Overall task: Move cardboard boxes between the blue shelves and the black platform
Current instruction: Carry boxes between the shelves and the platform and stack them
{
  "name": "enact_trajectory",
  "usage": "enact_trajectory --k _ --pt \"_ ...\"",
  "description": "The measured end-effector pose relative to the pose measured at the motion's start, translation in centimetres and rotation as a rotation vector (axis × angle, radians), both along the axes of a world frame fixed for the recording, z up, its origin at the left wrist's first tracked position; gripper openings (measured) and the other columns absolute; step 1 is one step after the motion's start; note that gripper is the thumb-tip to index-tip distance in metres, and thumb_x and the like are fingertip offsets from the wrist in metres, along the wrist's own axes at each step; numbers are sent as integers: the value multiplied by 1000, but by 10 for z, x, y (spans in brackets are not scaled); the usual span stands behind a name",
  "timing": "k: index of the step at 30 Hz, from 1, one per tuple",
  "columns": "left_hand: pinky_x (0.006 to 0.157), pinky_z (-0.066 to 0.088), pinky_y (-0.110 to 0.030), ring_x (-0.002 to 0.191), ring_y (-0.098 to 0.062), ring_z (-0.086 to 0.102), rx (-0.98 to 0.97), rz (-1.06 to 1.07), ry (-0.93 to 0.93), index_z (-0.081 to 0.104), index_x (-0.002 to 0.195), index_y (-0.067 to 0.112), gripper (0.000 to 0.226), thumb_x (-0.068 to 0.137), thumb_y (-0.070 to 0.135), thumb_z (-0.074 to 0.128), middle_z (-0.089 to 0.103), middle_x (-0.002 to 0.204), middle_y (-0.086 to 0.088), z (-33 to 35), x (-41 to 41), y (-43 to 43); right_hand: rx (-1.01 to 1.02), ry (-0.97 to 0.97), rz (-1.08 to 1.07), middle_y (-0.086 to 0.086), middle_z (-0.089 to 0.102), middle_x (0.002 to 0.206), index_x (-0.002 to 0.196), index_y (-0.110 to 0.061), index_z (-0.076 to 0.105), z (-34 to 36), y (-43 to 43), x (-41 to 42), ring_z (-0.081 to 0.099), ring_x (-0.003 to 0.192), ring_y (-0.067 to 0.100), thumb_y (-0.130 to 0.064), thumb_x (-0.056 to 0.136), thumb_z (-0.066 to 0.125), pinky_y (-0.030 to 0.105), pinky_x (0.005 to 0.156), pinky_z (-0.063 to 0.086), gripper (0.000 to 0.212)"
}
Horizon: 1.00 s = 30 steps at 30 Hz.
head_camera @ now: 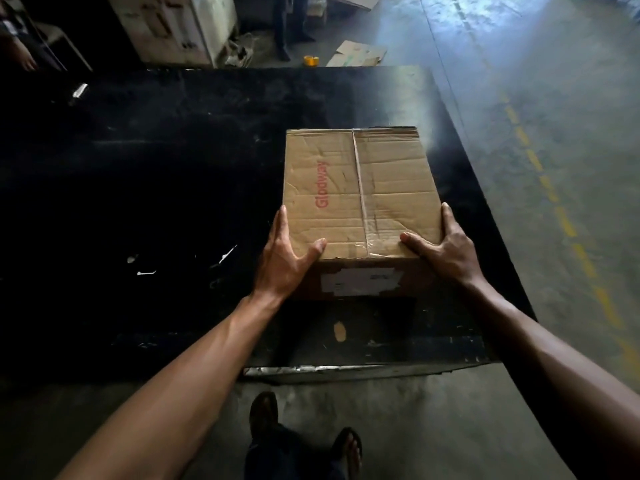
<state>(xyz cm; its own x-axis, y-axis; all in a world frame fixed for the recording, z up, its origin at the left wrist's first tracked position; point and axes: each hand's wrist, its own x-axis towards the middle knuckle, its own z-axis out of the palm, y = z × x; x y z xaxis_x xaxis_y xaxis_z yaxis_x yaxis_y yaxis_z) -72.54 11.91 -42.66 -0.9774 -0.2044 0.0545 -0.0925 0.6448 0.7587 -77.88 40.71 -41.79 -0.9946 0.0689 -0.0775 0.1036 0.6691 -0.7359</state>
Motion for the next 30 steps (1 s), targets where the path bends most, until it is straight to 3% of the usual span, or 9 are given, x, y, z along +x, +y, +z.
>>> enact_trajectory --k 6,9,17,20,22,25,30 --pt "110 32 -30 143 -22 33 -27 -19 -23 8 158 17 104 83 60 66 24 162 -7 -2 -6 -4 -41 9 18 10 44 147 156 -23 14 -1 2 5 51 126 25 -66 69 73 34 100 45 114" --pt "112 38 -40 143 -23 34 -54 -28 -45 5 157 19 105 83 64 63 23 162 -6 0 -6 -5 -66 1 36 9 46 144 154 -25 15 3 2 6 52 119 19 -62 71 74 31 93 47 109" --pt "117 30 -43 148 -24 25 -56 -50 -152 0 157 17 106 84 65 60 14 164 -6 14 -3 -4 -44 -75 69 12 43 147 155 -23 11 16 3 7 50 125 29 -61 76 71 39 100 44 106" --pt "116 32 -42 145 -26 31 -93 -63 -212 6 157 15 107 82 66 62 21 162 -9 25 -7 -8 30 -98 86 12 50 140 151 -22 20 23 6 8 54 119 30 -70 73 67 44 97 49 103" --pt "118 29 -41 147 -26 27 -182 -72 -225 11 157 13 101 85 64 60 19 163 -10 33 -9 -9 87 -71 120 11 54 134 143 -21 31 28 9 12 57 115 29 -72 73 64 43 93 51 93" --pt "118 26 -44 149 -28 21 -347 -94 -202 16 156 14 92 89 58 60 14 164 -11 50 -16 -3 222 -79 221 12 55 134 141 -21 36 39 14 16 57 117 29 -78 68 62 47 95 50 96" --pt "115 33 -46 141 -31 36 -466 -239 -149 34 150 15 75 91 53 59 33 157 -11 87 -37 31 474 -184 391 12 52 141 142 -15 40 75 30 22 53 124 30 -59 78 70 38 94 45 83"
